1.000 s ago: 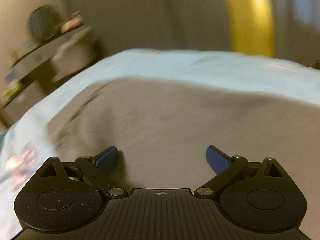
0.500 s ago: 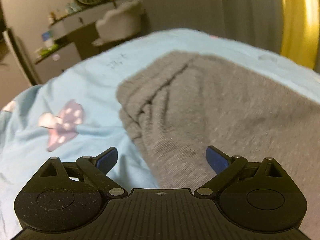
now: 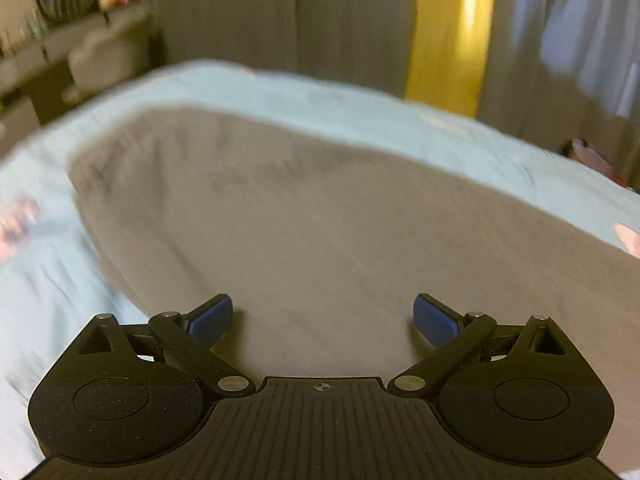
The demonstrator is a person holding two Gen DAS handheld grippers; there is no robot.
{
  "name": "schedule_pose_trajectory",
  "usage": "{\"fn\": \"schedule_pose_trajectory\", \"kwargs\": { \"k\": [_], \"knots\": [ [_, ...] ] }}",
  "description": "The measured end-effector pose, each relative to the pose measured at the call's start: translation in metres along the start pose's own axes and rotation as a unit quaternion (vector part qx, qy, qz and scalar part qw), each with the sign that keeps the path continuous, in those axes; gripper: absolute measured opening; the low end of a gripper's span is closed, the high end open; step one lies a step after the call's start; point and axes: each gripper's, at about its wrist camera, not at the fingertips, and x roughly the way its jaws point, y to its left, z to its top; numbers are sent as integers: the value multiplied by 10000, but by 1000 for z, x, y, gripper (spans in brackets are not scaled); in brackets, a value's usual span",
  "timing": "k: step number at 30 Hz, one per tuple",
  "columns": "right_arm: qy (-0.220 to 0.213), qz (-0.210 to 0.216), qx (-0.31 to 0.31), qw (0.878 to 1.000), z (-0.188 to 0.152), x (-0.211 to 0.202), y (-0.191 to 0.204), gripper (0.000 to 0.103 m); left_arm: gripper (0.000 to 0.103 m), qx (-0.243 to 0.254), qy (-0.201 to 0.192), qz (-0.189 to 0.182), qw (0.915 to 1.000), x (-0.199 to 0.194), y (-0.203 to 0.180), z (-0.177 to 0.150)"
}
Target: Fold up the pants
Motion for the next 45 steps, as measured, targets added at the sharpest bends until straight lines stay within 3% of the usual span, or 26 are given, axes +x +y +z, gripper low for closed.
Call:
{"fn": "schedule_pose_trajectory", "kwargs": {
  "k": [6, 8, 10, 12, 14, 15, 17, 25, 27, 30, 39, 41, 45],
  "knots": [
    [-56, 75, 1199, 9927, 25, -43, -91, 72, 100, -653, 238, 21, 9976, 17, 16, -8],
    [-319, -106, 1383, 9898, 22, -62, -122, 64, 100, -670, 222, 37, 9975, 15, 14, -9],
    [-419, 19, 1802, 9827, 18, -75, -150, 56, 100, -612, 234, 118, 9978, 18, 12, -9],
    [-572, 78, 2208, 9736, 16, -85, -170, 57, 101, -537, 246, 221, 9980, 17, 9, -10],
    [-770, -466, 2429, 9659, 15, -96, -183, 62, 101, -417, 291, 310, 9982, 22, 7, -9],
    [-873, -524, 2501, 9628, 14, -99, -189, 62, 101, -379, 302, 333, 9983, 23, 6, -8],
    [-899, -148, 2779, 9563, 13, -101, -202, 62, 101, -364, 300, 343, 9983, 23, 6, -9],
    [-731, -67, 2483, 9659, 36, -79, -197, 61, 102, -442, 263, 339, 9981, 25, 6, -10],
    [-756, -53, 2489, 9656, 36, -76, -197, 51, 102, -432, 265, 353, 9981, 25, 6, -11],
    [-816, 5, 2450, 9661, 31, -80, -199, 46, 102, -413, 269, 382, 9981, 25, 5, -11],
    [-700, 277, 2623, 9620, 25, -75, -204, 50, 103, -351, 262, 475, 9979, 28, 1, -11],
    [-767, 284, 2550, 9635, 31, -76, -200, 31, 103, -361, 251, 460, 9980, 27, 2, -11],
    [-910, 409, 2347, 9669, 34, -77, -191, 32, 103, -455, 203, 380, 9980, 26, 5, -12]
  ]
}}
